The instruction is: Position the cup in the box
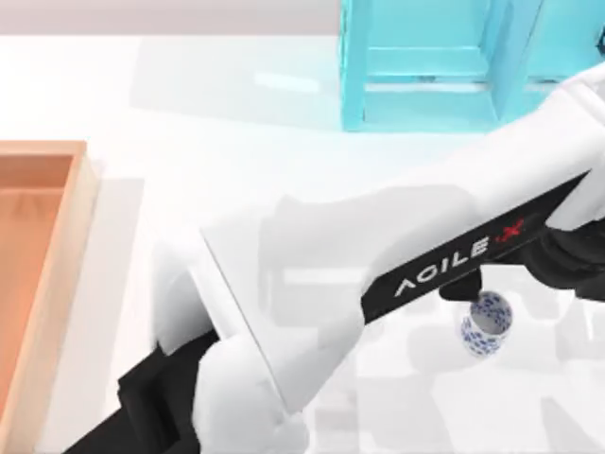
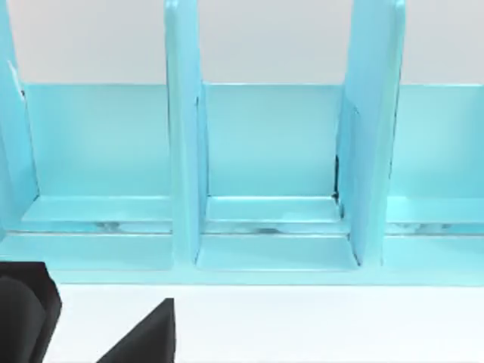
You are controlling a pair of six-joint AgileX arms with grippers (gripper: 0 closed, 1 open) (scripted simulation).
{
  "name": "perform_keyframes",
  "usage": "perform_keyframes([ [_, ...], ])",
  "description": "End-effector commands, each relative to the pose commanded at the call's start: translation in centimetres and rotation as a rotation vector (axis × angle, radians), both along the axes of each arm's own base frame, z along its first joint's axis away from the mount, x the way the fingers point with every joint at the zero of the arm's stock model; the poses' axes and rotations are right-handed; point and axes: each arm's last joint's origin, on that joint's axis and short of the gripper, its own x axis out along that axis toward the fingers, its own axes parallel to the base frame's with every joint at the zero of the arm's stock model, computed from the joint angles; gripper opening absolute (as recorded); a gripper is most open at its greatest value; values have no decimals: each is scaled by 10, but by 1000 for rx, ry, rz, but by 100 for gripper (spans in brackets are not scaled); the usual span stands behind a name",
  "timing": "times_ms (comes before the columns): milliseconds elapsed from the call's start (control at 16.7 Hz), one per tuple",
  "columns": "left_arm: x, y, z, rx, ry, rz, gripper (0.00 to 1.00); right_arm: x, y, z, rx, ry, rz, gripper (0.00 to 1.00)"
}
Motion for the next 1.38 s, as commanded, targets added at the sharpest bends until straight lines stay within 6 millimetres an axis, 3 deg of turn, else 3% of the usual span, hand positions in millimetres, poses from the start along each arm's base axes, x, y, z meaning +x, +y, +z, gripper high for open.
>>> perform_keyframes([
  [300,-9,-8,-3,4,-29,38,100,0,0,0,0,0,0,100],
  [720,-6,-8,-7,7,-27,41,100,0,0,0,0,0,0,100],
  [1020,6,-16,-45,9,-27,39,100,0,0,0,0,0,0,100],
  [1380,21,-12,-94,5,-28,39,100,0,0,0,0,0,0,100],
])
